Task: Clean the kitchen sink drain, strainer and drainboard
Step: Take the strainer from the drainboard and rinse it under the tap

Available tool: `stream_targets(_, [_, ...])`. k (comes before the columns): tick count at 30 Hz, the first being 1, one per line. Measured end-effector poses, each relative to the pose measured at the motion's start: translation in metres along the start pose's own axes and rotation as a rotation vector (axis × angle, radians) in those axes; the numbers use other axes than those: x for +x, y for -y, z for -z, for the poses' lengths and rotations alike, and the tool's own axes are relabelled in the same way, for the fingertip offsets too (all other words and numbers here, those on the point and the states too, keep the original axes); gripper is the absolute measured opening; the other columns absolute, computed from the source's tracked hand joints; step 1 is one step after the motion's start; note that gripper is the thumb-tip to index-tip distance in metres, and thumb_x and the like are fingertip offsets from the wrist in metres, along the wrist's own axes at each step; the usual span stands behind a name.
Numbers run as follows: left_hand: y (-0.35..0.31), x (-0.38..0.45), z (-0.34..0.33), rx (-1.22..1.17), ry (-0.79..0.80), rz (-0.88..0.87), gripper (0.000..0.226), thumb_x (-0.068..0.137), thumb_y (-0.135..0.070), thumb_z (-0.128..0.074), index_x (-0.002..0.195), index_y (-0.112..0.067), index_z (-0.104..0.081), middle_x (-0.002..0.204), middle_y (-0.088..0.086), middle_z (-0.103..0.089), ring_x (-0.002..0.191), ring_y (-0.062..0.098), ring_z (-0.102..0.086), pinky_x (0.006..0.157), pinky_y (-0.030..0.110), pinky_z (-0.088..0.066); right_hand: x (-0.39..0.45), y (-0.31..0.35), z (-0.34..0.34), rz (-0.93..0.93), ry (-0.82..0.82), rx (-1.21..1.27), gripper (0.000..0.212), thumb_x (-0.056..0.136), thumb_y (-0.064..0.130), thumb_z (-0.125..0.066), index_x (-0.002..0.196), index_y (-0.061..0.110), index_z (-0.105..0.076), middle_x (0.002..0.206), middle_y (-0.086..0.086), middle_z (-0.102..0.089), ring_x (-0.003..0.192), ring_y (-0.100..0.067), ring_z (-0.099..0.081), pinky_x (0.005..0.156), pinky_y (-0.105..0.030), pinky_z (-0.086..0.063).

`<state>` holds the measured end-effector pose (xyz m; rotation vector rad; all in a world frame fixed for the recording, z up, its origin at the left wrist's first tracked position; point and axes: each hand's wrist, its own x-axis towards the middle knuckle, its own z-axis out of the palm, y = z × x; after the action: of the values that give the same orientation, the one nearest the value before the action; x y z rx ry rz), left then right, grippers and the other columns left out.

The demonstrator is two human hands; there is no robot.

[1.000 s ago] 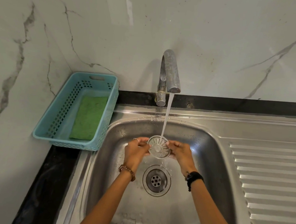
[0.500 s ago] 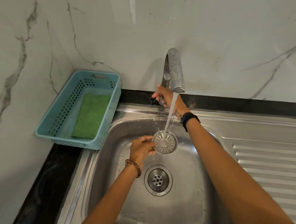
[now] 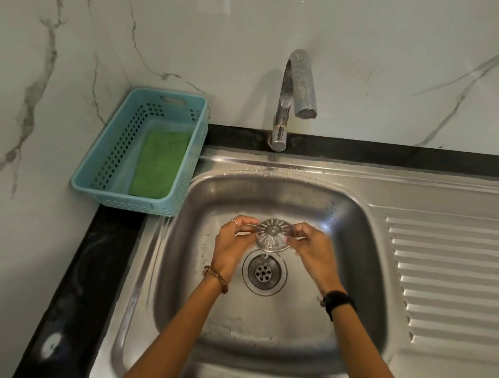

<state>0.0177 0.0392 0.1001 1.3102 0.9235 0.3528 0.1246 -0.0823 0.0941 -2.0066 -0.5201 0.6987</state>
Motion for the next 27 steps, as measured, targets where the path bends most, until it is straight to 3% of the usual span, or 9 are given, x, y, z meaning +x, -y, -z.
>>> stream_targets(4, [0.008, -0.018, 0.001, 0.107, 0.014, -0.173, 0.033, 0.076, 0.005, -0.065, 0.084, -0.027, -0.062, 0.092, -0.009, -0.067, 0.095, 0.013, -0.062, 0.088, 0.024, -0.05, -0.028, 0.007, 0.005, 0.179, -0.186, -0.156, 0.011, 0.083, 0.014, -0.066, 0.082, 0.024, -0.063, 0.079, 0.012, -0.064, 0.072, -0.002, -0.06, 0.063, -0.01, -0.045])
stream_targets(8, [0.016, -0.027, 0.013, 0.482, 0.003, -0.373, 0.058, 0.076, -0.012, -0.072, 0.125, -0.031, -0.049, 0.124, -0.021, -0.049, 0.117, -0.006, -0.04, 0.1, 0.007, -0.028, -0.051, 0.016, 0.012, 0.471, -0.375, -0.392, 0.015, 0.081, 0.009, -0.065, 0.091, 0.021, -0.065, 0.089, 0.007, -0.062, 0.078, -0.009, -0.056, 0.067, -0.02, -0.047])
stream_targets(11, [0.021, -0.029, 0.02, 0.743, 0.014, -0.429, 0.078, 0.076, -0.017, -0.072, 0.14, -0.032, -0.03, 0.142, -0.013, -0.038, 0.133, 0.005, -0.028, 0.109, 0.016, -0.019, -0.054, 0.016, 0.011, 0.501, -0.318, -0.524, 0.014, 0.081, 0.007, -0.066, 0.092, 0.016, -0.067, 0.09, 0.001, -0.064, 0.08, -0.016, -0.06, 0.065, -0.026, -0.051])
stream_targets(15, [0.042, -0.025, 0.023, 0.996, 0.105, -0.324, 0.087, 0.079, -0.018, -0.069, 0.145, -0.033, -0.015, 0.155, -0.001, -0.02, 0.143, 0.017, -0.015, 0.116, 0.033, -0.02, -0.052, 0.004, -0.001, 0.492, -0.25, -0.623, 0.011, 0.082, 0.008, -0.066, 0.093, 0.013, -0.066, 0.09, -0.002, -0.063, 0.076, -0.016, -0.058, 0.059, -0.025, -0.052])
stream_targets(19, [0.074, -0.015, 0.026, 1.174, 0.302, -0.046, 0.087, 0.082, -0.016, -0.066, 0.146, -0.028, -0.01, 0.157, 0.003, -0.009, 0.145, 0.021, -0.008, 0.118, 0.04, -0.018, -0.037, -0.026, -0.015, 0.233, -0.205, -0.463, 0.01, 0.089, 0.011, -0.057, 0.097, 0.01, -0.063, 0.096, -0.004, -0.054, 0.068, -0.012, -0.049, 0.054, -0.006, -0.033])
stream_targets(23, [0.103, -0.001, 0.022, 1.296, 0.426, 0.051, 0.093, 0.083, -0.017, -0.066, 0.147, -0.025, 0.0, 0.158, 0.003, -0.003, 0.145, 0.021, -0.008, 0.118, 0.041, -0.016, -0.017, -0.059, -0.033, -0.066, -0.209, -0.316, 0.008, 0.088, 0.004, -0.057, 0.095, 0.008, -0.055, 0.09, -0.009, -0.058, 0.071, -0.017, -0.052, 0.049, -0.009, -0.032])
stream_targets(27, [0.119, 0.008, 0.015, 1.476, 0.508, 0.041, 0.103, 0.078, -0.022, -0.07, 0.145, -0.031, 0.008, 0.158, 0.004, 0.006, 0.145, 0.025, -0.005, 0.116, 0.046, -0.011, -0.004, -0.081, -0.052, -0.239, -0.142, -0.29, 0.012, 0.089, -0.002, -0.049, 0.086, 0.009, -0.045, 0.082, -0.009, -0.056, 0.072, -0.023, -0.054, 0.054, -0.025, -0.039])
